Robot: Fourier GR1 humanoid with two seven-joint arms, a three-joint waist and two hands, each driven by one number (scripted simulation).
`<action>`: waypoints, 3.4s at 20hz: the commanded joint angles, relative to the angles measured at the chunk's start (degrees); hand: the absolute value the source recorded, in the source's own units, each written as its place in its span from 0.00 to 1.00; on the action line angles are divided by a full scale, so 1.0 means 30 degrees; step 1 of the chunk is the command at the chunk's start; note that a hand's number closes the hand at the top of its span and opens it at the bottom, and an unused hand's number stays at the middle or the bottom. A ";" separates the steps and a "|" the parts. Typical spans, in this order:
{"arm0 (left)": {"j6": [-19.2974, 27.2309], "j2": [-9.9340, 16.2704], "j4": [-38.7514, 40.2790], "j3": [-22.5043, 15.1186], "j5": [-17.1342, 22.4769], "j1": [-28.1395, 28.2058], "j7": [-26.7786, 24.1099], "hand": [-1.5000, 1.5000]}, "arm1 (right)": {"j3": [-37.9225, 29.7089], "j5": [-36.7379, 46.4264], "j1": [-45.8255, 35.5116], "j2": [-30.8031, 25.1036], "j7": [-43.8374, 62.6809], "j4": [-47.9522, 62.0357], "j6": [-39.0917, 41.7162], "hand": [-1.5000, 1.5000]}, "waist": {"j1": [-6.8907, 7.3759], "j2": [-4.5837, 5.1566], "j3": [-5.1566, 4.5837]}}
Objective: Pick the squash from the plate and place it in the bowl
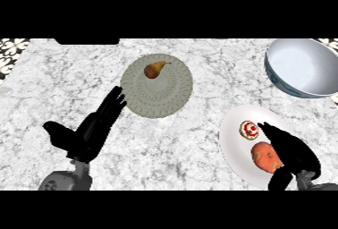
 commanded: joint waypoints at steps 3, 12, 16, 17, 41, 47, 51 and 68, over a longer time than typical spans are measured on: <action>-0.0979 -0.0033 0.1991 0.1033 0.0063 -0.1555 -0.0022 0.50 | -0.0353 0.1367 -0.1376 0.1334 -0.1562 0.3819 -0.1562 0.00 | 0.0015 0.0038 0.0004; -0.0177 -0.0941 -0.0100 0.0673 -0.0819 -0.0910 0.0988 0.50 | 0.0002 0.2343 0.0190 0.1575 -0.3247 0.1251 -0.1666 1.00 | -0.0036 -0.0012 -0.0001; -0.0453 -0.1182 0.0333 0.0801 -0.0803 -0.0537 0.0711 0.50 | -0.0617 0.2858 0.0264 0.1153 -0.5278 0.2689 -0.2939 1.00 | -0.0044 -0.0001 0.0001; 0.0157 -0.1551 0.0375 0.0546 -0.1227 -0.1155 0.1127 0.50 | -0.0230 0.2941 -0.0543 0.1631 -0.4282 0.2092 -0.1870 1.00 | -0.0038 -0.0001 0.0000; -0.1144 -0.0790 0.0419 0.1588 -0.0898 0.0154 0.0121 0.50 | -0.5864 -0.1241 0.2854 -0.4765 -1.3847 -0.5949 -0.2830 1.00 | -0.0461 -0.0112 -0.0023; -0.1223 -0.0848 -0.0111 0.1336 -0.1119 0.0406 -0.0056 0.50 | -1.0804 -0.5111 0.3365 -0.5345 -1.3268 -0.9453 -0.1147 1.00 | -0.0490 -0.0121 -0.0019; -0.1200 -0.1204 0.0367 0.0968 -0.1480 0.0416 -0.0368 0.50 | -1.2983 -0.7342 0.0849 -0.6208 -1.0585 -0.9806 0.1725 1.00 | -0.0153 -0.0043 -0.0022; -0.1339 -0.1437 0.0739 0.1442 -0.1434 -0.1114 0.0617 0.50 | -1.0792 -0.5031 -0.8901 -0.5955 -1.2521 0.3911 -0.0857 1.00 | 0.0255 0.0071 0.0005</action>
